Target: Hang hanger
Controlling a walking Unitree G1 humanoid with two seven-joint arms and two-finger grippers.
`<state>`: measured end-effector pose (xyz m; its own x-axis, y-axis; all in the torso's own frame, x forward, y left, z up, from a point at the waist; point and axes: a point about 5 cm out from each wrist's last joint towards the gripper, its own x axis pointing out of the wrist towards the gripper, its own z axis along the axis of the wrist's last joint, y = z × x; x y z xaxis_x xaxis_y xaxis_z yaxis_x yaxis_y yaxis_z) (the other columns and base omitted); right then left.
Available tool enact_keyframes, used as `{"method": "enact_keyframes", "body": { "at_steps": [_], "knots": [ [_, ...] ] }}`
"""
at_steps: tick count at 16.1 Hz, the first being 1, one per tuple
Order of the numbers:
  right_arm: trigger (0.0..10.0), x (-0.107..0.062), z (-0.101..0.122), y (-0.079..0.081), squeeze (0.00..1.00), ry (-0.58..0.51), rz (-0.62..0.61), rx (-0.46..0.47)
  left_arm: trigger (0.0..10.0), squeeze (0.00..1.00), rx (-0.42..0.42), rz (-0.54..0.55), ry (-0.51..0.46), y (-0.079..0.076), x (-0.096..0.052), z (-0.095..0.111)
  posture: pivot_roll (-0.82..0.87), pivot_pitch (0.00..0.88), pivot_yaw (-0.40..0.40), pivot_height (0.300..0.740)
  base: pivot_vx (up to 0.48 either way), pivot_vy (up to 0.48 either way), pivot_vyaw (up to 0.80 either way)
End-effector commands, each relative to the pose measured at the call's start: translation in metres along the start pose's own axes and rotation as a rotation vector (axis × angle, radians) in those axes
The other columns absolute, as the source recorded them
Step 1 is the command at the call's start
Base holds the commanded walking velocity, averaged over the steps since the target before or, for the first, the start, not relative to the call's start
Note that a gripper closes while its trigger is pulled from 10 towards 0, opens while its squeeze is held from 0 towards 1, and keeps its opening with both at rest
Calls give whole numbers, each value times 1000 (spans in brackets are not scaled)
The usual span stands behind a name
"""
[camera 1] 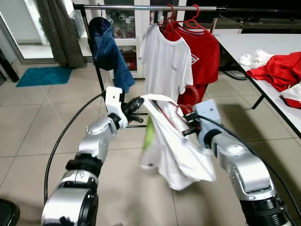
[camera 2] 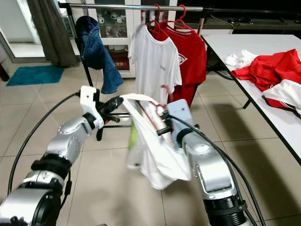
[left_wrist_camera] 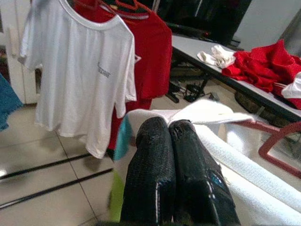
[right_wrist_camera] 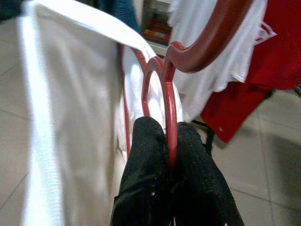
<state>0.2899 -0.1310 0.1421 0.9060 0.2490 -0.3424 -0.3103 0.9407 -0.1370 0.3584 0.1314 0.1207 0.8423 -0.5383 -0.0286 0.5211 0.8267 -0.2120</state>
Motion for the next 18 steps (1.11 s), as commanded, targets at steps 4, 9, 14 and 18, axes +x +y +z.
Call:
{"method": "enact_keyframes", "body": {
  "at_steps": [4,9,14,18],
  "knots": [
    [10000,-2,1,-20,0,3,-157,43,0,0,24,-17,41,-15,-5,-14,-180,0,10,740,0,0,0],
    [10000,0,-9,9,0,55,14,-35,0,0,13,-113,45,-50,0,-20,-177,0,11,740,0,0,0],
    [10000,-8,-33,10,0,194,161,-212,0,0,74,195,-96,0,-2,23,-174,0,12,740,0,0,0],
    [10000,-8,-27,-1,0,153,139,-174,0,0,111,267,-94,19,-8,33,-172,0,10,740,0,0,0]
  ]
}}
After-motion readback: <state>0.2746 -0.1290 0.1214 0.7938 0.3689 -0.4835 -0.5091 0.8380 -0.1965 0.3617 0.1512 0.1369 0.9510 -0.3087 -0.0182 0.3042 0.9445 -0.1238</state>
